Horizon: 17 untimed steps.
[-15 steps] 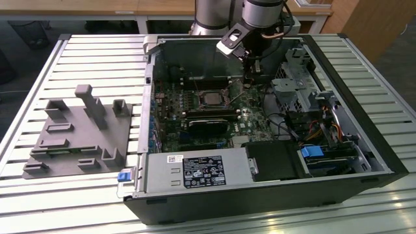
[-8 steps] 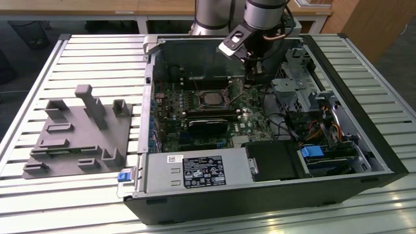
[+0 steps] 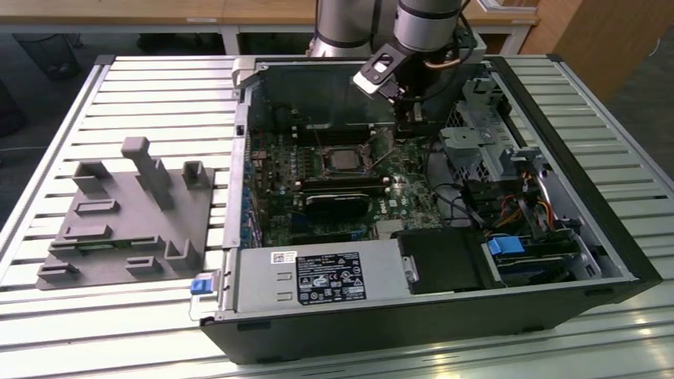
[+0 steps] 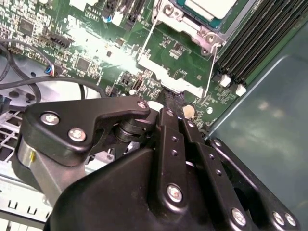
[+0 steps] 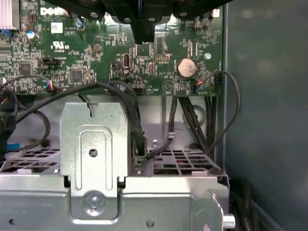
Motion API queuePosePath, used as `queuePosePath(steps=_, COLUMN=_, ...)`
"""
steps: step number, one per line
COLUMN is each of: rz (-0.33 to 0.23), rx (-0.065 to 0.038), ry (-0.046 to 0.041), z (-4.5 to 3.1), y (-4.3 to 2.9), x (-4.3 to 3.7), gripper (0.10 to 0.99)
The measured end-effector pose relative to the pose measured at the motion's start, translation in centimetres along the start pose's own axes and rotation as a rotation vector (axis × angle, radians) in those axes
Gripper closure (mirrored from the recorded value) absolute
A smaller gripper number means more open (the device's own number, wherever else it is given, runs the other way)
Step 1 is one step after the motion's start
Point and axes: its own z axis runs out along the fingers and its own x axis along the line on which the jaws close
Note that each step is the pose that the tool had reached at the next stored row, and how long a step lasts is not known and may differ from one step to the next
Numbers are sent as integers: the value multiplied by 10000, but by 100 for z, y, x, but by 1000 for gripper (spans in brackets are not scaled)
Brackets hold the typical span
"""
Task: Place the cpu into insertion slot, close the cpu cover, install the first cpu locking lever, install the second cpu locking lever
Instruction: 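Close the cpu cover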
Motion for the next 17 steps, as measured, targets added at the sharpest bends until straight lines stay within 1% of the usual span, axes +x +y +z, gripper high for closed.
queuePosePath(steps=2, rz=-1, rx=0, ry=0, z=0, y=-21, x=-1, gripper=980)
queuePosePath(steps=8, rz=-1, rx=0, ry=0, z=2, y=-50, x=-1, gripper=980)
queuePosePath(steps=17, rz=-1, rx=0, ry=0, z=0, y=-129, x=-2, gripper=980)
